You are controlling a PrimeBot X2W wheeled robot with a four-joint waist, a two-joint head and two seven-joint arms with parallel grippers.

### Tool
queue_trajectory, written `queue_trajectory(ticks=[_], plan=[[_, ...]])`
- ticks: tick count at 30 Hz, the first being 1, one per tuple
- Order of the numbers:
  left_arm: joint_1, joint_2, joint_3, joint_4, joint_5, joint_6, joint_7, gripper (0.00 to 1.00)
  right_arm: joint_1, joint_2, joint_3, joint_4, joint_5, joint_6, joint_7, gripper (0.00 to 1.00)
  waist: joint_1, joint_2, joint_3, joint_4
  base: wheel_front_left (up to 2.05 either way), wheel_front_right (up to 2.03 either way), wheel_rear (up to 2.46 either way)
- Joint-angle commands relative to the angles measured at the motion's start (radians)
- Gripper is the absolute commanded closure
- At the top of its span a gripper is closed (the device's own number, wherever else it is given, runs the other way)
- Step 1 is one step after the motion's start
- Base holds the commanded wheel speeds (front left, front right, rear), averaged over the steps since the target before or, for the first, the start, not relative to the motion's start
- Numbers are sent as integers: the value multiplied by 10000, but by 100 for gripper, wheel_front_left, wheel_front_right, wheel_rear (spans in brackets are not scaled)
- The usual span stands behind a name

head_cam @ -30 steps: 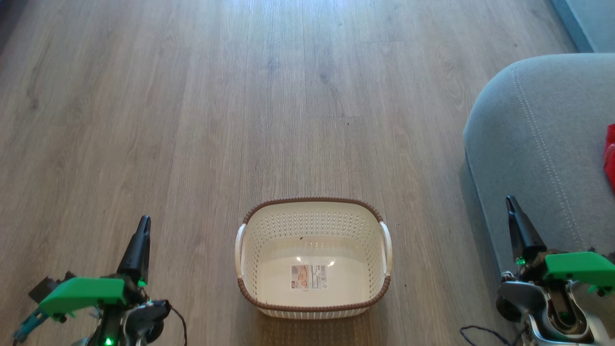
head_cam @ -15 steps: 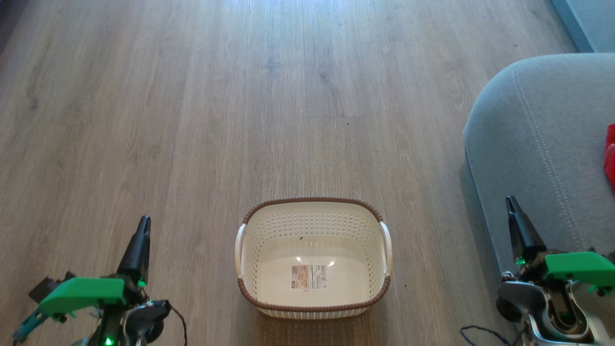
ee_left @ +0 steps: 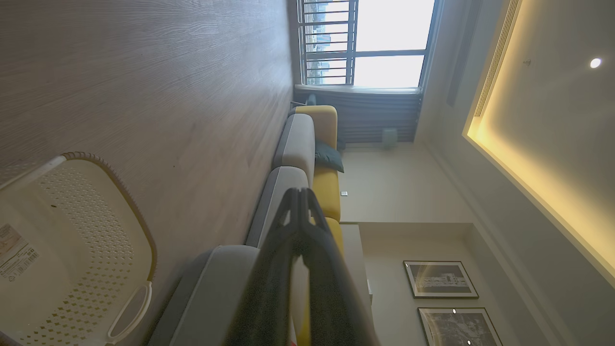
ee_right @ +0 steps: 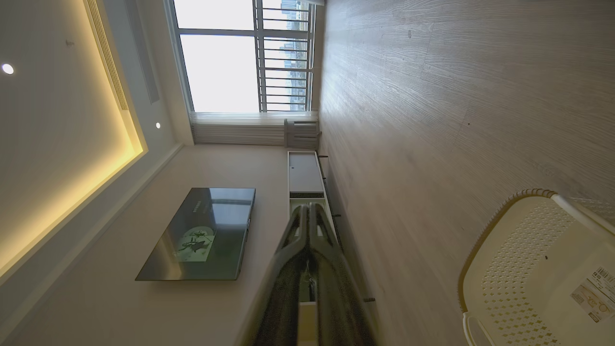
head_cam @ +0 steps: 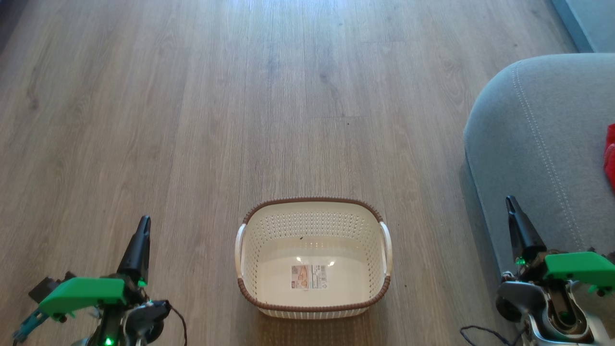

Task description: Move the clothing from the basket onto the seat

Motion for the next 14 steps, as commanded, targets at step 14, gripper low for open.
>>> queue_trajectory(ticks=[14], plan=[[-399, 145, 242, -340, -66, -92, 74, 100, -202, -35, 172, -389, 60, 6, 39, 100, 0, 0, 0, 0, 0, 0, 0]])
